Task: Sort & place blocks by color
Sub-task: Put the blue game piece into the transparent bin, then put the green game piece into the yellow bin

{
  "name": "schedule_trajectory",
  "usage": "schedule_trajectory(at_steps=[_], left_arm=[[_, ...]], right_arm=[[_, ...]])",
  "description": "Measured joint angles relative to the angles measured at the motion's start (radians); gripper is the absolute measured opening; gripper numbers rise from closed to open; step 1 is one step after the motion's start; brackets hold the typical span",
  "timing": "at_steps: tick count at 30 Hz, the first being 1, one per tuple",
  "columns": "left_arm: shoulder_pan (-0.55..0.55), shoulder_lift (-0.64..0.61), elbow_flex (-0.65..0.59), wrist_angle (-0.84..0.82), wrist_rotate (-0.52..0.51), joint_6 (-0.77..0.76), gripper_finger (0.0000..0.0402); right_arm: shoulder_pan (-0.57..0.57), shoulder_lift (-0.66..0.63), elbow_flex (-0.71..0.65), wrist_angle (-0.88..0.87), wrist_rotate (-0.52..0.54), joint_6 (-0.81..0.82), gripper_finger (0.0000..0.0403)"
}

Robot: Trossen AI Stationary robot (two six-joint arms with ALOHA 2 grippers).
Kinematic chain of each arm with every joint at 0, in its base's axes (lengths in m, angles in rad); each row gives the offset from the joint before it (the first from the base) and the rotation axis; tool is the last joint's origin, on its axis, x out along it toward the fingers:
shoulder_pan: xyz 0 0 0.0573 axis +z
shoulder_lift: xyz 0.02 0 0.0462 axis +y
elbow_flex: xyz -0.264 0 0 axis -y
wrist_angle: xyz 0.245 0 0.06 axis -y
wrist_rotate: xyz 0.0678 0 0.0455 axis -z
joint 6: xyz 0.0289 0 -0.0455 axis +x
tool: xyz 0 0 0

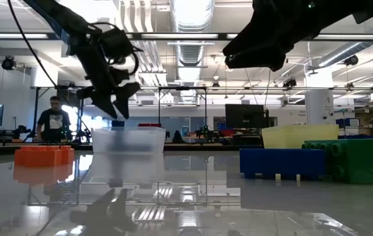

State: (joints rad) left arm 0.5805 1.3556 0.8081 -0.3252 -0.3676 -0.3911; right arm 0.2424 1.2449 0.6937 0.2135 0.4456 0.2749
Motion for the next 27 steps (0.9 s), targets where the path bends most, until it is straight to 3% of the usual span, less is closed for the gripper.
schedule_trajectory(at_steps=[10,18,27], left_arm=[[-0.127,-0.154,0.0,0.01,-0.008,-0.007,0.0194],[-0.423,-0.228,-0.025,0.13,-0.024,-0.048,0.0195],[-0.726,-0.18,-0.027,0.343,-0.073,-0.047,0.0195]], right_arm=[[0.051,0.0,0.047,-0.054,-0.109,0.032,0.0233],[0.086,0.0,0.092,-0.176,-0.109,0.064,0.0226],[0.147,0.0,0.115,-0.371,-0.177,0.179,0.0225]])
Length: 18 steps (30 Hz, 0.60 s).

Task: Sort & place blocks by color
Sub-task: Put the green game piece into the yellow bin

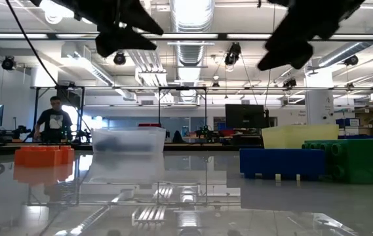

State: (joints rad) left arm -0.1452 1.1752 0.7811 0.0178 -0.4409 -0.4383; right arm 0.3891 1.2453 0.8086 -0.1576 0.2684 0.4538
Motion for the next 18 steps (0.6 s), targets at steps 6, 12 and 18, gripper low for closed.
schedule_trajectory(at_steps=[6,12,18], left_arm=[[-0.097,0.072,0.002,0.159,-0.039,0.034,0.0195],[-0.117,0.103,0.002,0.189,-0.038,0.032,0.0195],[-0.117,0.105,0.002,0.192,-0.039,0.033,0.0195]], right_arm=[[0.073,0.0,0.055,-0.193,-0.08,-0.089,0.0225],[0.088,0.036,0.135,-0.304,-0.148,-0.195,0.0225],[0.087,0.163,0.249,-0.407,-0.148,-0.369,0.0225]])
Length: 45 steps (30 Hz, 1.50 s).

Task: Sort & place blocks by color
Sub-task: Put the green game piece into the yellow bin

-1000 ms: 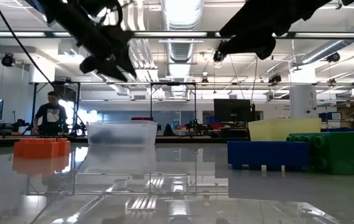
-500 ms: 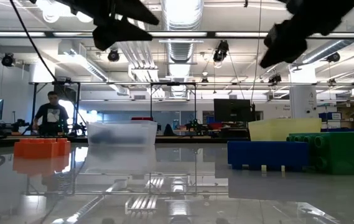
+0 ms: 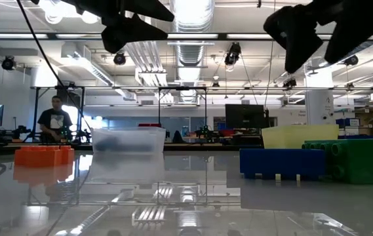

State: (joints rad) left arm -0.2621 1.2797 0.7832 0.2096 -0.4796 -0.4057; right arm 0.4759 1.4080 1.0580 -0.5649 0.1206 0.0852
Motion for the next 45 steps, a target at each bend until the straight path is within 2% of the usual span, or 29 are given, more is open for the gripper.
schedule_trajectory(at_steps=[8,15,24,30,35,45], left_arm=[[0.0,-0.004,0.0,0.0,0.0,0.002,0.0195],[0.0,-0.004,0.0,-0.001,0.0,0.023,0.0195],[0.0,-0.004,0.0,-0.001,0.0,0.029,0.0195],[0.0,-0.005,0.0,-0.001,0.0,0.029,0.0195],[0.0,-0.005,0.0,-0.001,0.0,0.029,0.0195],[0.0,-0.005,0.0,-0.001,0.0,0.029,0.0195]], right_arm=[[0.004,0.21,0.145,-0.187,-0.015,-0.256,0.0225],[0.004,0.356,0.257,-0.276,-0.028,-0.424,0.0226],[0.001,0.44,0.327,-0.306,-0.076,-0.578,0.0225],[-0.02,0.458,0.324,-0.29,-0.124,-0.602,0.0214],[-0.03,0.459,0.323,-0.29,-0.13,-0.603,0.0183],[-0.031,0.458,0.319,-0.294,-0.148,-0.602,0.0076]])
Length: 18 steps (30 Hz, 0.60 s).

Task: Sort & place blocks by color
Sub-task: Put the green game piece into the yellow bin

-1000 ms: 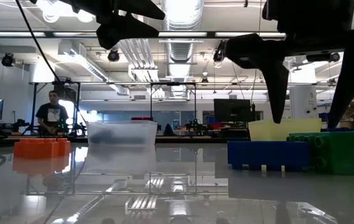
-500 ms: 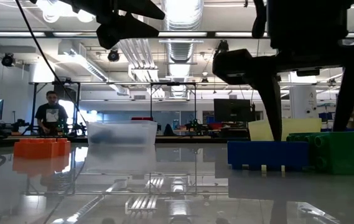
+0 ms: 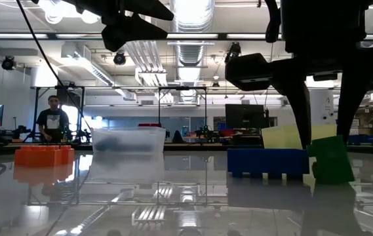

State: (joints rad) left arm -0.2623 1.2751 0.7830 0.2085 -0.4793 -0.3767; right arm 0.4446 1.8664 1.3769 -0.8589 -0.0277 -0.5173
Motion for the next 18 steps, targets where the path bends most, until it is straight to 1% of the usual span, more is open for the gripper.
schedule_trajectory(at_steps=[5,10,14,18], left_arm=[[0.0,0.0,0.0,0.0,0.0,0.0,0.0195],[0.0,0.0,0.0,0.0,0.0,-0.003,0.0195],[0.0,0.0,0.0,0.0,0.0,-0.004,0.0195],[0.0,0.0,0.0,0.01,0.0,-0.004,0.0195]], right_arm=[[0.0,-0.006,-0.001,-0.038,-0.003,0.026,0.0076],[-0.012,-0.047,-0.002,-0.14,0.0,0.093,0.0076],[-0.061,-0.108,-0.003,-0.225,0.002,0.165,0.0076],[-0.133,-0.192,-0.012,-0.247,0.027,0.208,0.0076]])
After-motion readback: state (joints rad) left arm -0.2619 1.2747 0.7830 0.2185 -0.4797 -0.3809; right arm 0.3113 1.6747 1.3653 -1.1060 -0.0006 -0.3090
